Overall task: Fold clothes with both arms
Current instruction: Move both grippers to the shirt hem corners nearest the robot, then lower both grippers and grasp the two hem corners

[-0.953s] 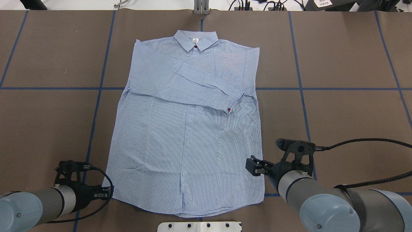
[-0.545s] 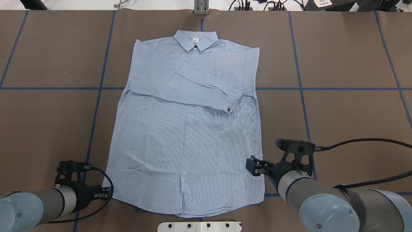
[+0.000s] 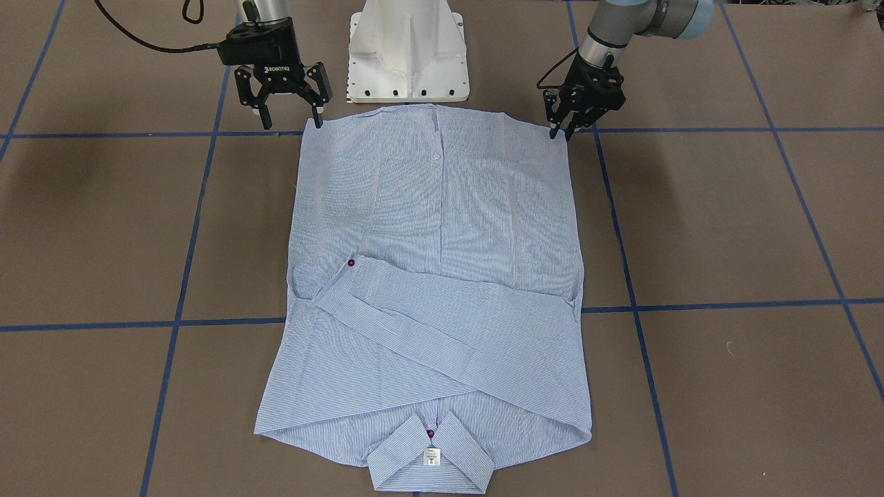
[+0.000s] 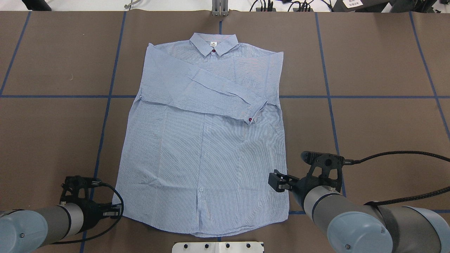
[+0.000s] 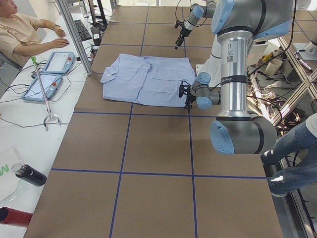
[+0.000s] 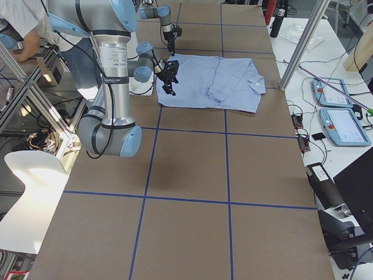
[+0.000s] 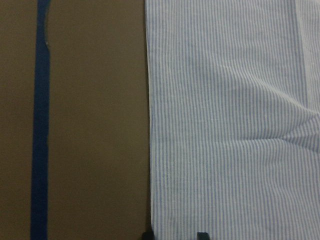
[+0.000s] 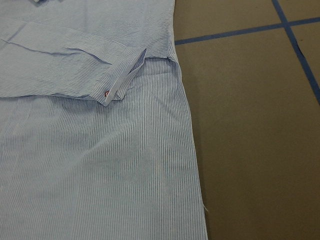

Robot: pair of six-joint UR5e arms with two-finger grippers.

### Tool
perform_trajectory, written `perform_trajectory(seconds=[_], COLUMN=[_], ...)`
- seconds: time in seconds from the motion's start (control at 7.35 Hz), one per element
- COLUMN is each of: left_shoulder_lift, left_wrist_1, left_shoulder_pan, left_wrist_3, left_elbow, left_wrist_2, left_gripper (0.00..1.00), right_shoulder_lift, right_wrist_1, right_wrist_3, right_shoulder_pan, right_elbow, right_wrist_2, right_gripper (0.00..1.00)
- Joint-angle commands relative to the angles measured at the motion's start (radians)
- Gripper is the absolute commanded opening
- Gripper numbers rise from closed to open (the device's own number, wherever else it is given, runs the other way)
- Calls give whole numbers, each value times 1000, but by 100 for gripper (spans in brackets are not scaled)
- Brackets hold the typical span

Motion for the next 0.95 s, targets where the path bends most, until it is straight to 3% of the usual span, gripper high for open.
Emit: perform_trajectory(seconds=[0.0,0.14,0.27,0.54,0.82], left_shoulder_lift=[1,2,1,-4,-4], left_wrist_1=[0,0,0,-2,-2], left_shoulder_pan=[0,0,0,-1,0], left_wrist_3=[-1,-3,-33,-47,-49], left_elbow=[0,-1,-4,-12,-14], left_wrist_2=[0,2,3,12,12], left_gripper=[22,5,0,0,0], right_shoulder_lift=[-1,-1,-1,-4,-7], right_wrist_1=[0,1,1,2,2], right_wrist_3=[0,0,3,76,178], right_shoulder_pan=[0,-2,-5,-46,-147], right_elbow=[0,0,0,-11,-61], right_wrist_2=[0,0,2,-17,-124], right_gripper=[100,100,100,100,93])
